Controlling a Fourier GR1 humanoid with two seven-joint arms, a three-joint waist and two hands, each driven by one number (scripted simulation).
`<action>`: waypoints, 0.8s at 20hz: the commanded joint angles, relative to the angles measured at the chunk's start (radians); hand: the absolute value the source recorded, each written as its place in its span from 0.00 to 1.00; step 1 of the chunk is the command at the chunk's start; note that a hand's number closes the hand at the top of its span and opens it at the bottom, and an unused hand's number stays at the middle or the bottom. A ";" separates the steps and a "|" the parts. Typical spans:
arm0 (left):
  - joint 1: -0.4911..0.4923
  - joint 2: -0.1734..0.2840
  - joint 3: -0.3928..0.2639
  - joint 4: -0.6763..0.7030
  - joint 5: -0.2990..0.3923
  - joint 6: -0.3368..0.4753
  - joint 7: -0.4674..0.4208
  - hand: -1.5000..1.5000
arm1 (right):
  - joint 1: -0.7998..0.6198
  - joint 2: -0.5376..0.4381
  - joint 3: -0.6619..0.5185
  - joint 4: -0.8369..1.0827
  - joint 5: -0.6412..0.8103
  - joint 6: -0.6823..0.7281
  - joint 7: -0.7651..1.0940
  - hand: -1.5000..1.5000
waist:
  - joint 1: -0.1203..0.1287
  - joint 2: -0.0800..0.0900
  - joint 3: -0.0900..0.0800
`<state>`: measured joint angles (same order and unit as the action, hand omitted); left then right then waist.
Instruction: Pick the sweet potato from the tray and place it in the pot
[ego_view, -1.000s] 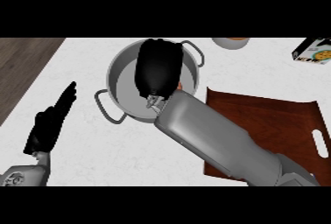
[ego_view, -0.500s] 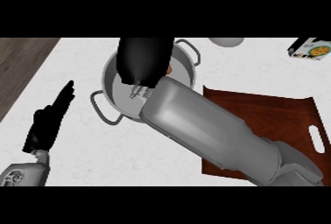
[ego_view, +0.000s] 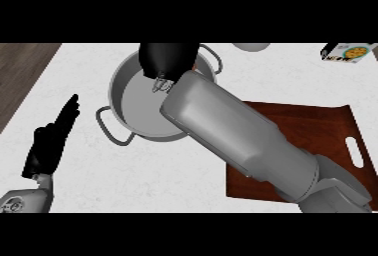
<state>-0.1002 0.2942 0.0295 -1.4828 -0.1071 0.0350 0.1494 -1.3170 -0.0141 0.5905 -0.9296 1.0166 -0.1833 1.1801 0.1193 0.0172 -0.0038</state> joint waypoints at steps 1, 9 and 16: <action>0.016 0.007 0.009 -0.023 0.011 -0.010 -0.004 0.50 | -0.033 0.013 -0.008 0.109 -0.015 -0.142 0.150 1.00 | 0.000 0.002 0.000; 0.040 -0.029 -0.005 -0.031 -0.019 0.030 -0.030 0.50 | -0.005 0.014 -0.072 0.345 -0.063 -0.271 -0.049 1.00 | -0.021 0.008 0.002; 0.011 -0.012 0.021 -0.024 0.011 0.003 -0.022 0.50 | -0.013 0.014 -0.153 0.493 -0.144 -0.372 -0.178 1.00 | -0.008 0.018 0.003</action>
<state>-0.0810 0.2950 0.0505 -1.4942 -0.0953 0.0260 0.1273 -1.3270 -0.0056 0.4878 -0.5047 0.9163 -0.4486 0.9992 0.1082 0.0323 -0.0018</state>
